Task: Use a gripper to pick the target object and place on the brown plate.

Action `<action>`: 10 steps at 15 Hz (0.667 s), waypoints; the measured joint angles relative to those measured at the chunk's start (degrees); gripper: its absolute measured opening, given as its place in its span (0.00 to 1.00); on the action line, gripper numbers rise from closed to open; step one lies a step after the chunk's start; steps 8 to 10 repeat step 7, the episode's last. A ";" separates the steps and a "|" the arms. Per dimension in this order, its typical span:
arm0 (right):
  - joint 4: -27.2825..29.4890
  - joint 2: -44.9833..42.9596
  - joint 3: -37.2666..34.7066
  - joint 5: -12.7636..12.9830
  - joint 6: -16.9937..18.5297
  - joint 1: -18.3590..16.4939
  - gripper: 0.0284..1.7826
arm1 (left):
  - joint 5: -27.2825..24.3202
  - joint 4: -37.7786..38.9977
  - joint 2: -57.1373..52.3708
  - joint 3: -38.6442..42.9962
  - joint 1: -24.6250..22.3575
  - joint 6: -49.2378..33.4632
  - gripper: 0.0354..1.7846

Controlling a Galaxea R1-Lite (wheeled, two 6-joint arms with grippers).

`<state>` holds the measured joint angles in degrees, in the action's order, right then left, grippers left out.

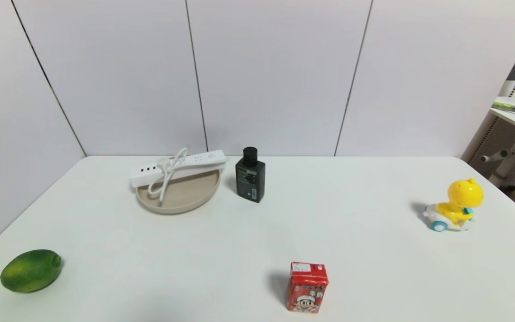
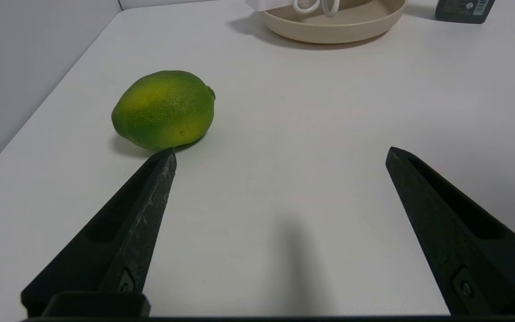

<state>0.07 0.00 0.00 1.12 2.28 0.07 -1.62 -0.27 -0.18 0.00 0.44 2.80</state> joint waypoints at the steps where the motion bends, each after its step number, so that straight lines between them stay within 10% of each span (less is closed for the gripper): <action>1: 0.02 0.00 0.00 0.02 0.02 0.00 0.95 | 0.05 0.00 0.00 0.00 0.00 -0.02 0.94; 10: 0.00 0.00 0.00 0.02 -0.02 0.00 0.95 | 0.05 0.00 0.02 0.00 0.00 -0.02 0.94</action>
